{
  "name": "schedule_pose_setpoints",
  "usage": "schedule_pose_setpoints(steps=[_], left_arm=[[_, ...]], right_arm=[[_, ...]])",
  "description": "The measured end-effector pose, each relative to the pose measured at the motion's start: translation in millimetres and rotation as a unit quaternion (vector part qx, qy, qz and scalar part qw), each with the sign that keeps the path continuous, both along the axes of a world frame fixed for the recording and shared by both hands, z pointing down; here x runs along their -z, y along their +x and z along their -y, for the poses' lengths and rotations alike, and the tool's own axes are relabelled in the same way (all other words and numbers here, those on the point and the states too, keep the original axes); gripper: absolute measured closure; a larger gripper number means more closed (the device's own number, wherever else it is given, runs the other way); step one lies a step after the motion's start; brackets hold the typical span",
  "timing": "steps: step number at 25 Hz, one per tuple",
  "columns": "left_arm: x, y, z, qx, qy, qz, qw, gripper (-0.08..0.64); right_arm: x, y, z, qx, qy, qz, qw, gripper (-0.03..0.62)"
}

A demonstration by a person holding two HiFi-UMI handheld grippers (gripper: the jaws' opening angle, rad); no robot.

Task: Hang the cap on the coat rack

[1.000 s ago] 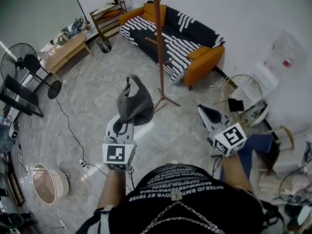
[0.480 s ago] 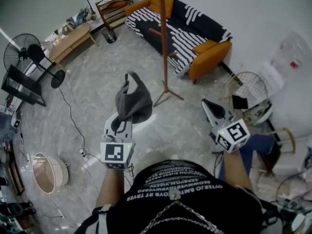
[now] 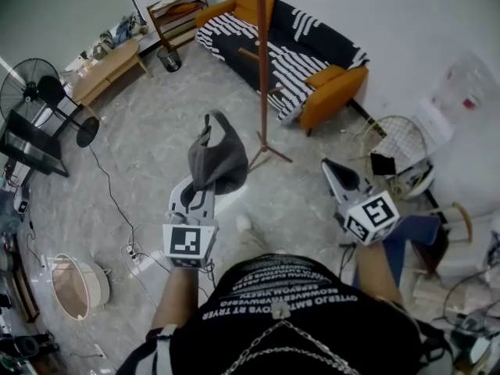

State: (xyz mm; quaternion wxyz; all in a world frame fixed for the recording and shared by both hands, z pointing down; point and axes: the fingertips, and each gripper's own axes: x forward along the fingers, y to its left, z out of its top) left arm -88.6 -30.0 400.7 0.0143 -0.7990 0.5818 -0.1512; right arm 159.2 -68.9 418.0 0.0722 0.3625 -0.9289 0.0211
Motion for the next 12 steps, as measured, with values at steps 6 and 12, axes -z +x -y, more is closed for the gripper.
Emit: schedule_pose_setpoints(steps=[6, 12], left_arm=[[6, -10, 26, -0.010, 0.010, -0.004, 0.9999, 0.535], [-6, -30, 42, -0.002, -0.010, 0.000, 0.9999, 0.535]], right_arm=[[11, -15, 27, 0.000, 0.012, -0.004, 1.000, 0.601], [8, -33, 49, 0.009, 0.014, -0.004, 1.000, 0.601]])
